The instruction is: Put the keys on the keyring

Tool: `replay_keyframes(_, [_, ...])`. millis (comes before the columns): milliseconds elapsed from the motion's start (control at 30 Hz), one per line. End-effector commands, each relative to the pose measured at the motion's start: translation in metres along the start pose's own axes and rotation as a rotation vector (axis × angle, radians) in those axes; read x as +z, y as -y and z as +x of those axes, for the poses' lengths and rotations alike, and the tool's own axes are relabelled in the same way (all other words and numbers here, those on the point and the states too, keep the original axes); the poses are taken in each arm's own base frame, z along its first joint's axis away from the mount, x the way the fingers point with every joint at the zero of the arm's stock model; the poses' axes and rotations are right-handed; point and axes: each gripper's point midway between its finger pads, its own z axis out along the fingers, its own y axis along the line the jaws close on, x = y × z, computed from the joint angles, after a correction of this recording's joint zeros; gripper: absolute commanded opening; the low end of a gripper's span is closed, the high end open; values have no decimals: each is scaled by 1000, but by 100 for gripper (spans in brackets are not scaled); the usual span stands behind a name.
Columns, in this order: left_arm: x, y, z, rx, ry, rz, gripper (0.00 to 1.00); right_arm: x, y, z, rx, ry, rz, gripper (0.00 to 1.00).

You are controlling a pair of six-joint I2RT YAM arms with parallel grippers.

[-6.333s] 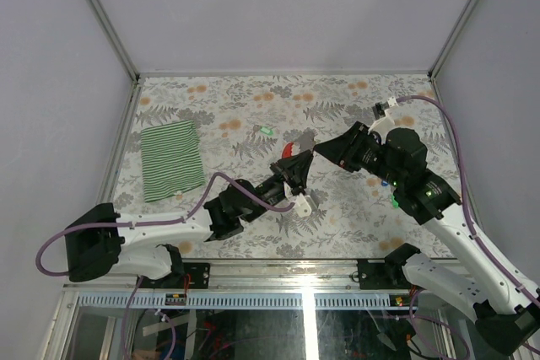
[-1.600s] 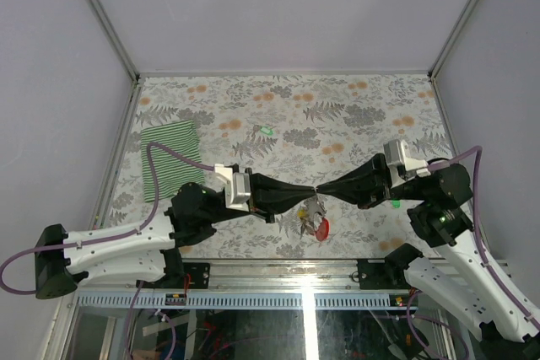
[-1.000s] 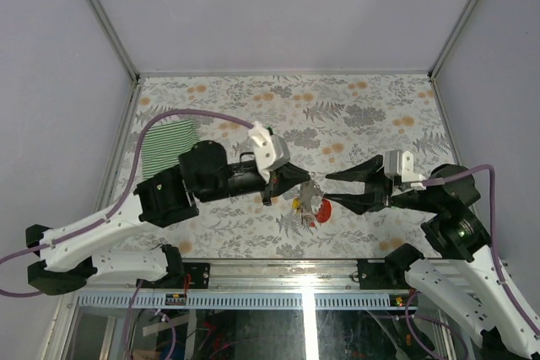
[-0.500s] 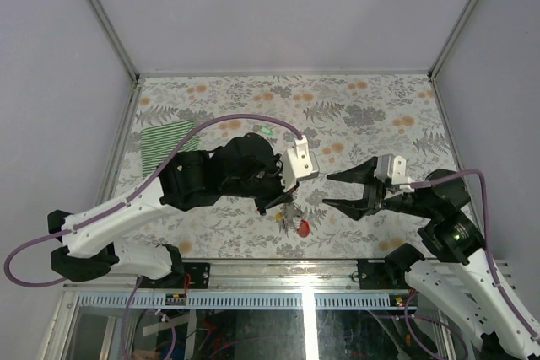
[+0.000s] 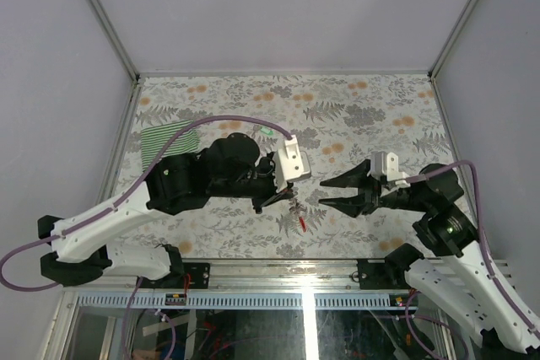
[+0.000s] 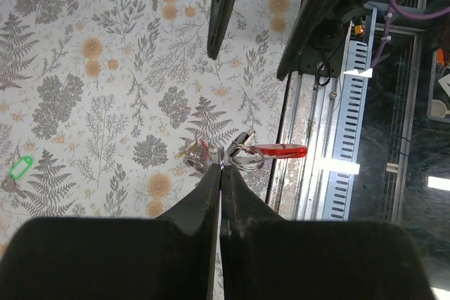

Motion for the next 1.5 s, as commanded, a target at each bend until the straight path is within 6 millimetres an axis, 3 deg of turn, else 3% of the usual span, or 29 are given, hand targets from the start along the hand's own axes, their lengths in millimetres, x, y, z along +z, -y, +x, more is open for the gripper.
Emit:
replay_keyframes(0, [-11, 1, -35, 78, 188, 10, 0, 7, -6, -18, -26, 30, -83, 47])
replay_keyframes(267, [-10, 6, -35, 88, 206, 37, 0, 13, -7, -25, -21, 40, -131, 42])
replay_keyframes(700, [-3, 12, -35, 105, 196, 78, 0, 21, -6, -28, 4, 35, -172, 42])
replay_keyframes(1100, [3, 11, -34, 104, 169, 88, 0, 30, -10, -21, -7, -3, -198, 38])
replay_keyframes(1300, [2, 12, -36, 109, 193, 86, 0, 29, -11, -20, -26, -2, -192, 39])
replay_keyframes(1467, [-4, 18, -42, 126, 315, 97, 0, 23, -10, -28, -74, 48, -141, 45])
